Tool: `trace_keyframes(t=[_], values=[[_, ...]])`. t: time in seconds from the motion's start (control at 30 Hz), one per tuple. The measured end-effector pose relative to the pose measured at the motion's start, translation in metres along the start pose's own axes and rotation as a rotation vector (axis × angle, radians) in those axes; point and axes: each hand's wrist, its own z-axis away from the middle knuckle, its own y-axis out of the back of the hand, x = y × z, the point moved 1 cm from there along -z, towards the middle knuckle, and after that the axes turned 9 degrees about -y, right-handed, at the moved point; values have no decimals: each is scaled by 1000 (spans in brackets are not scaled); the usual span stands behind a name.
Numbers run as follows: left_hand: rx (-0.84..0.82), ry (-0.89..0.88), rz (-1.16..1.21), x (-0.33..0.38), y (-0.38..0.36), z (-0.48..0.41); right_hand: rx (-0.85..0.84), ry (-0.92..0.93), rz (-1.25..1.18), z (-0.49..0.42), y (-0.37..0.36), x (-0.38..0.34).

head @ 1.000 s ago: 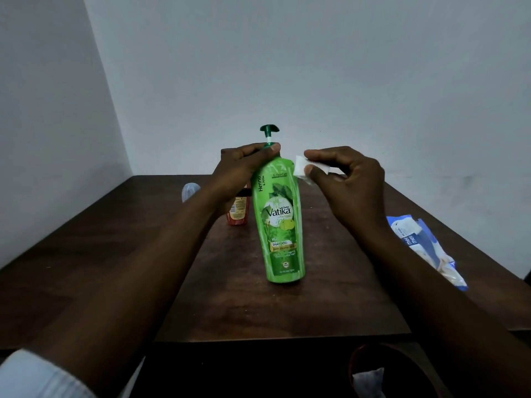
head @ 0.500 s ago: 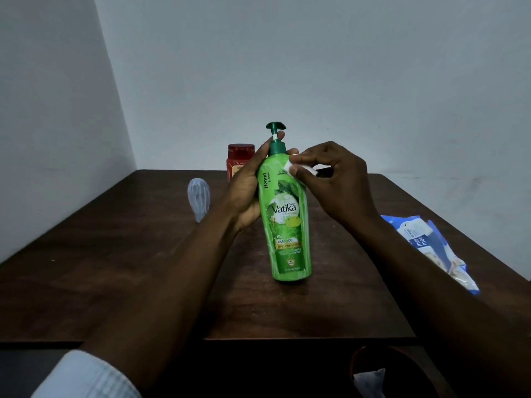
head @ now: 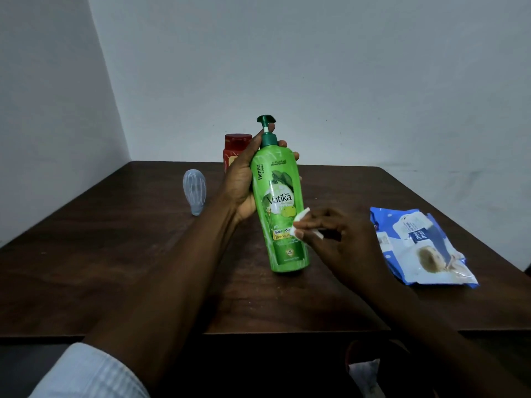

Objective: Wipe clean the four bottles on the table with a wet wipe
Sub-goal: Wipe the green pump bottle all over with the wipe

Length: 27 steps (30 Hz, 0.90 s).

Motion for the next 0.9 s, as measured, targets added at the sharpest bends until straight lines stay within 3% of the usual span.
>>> trace_keyframes(t=[0.27,0.37,0.7,0.9], values=[[8,-20,-18,-3,3,-4,-93,-34,101,42,12,12],[8,-15,-18,-4,7,-6,-98,-86,29,37,13,8],[20,-43,-76,1,2,-2,118,10,-1,-61,7,-22],[11,-20,-147,-2,0,3,149,58,26,-106,4,-42]])
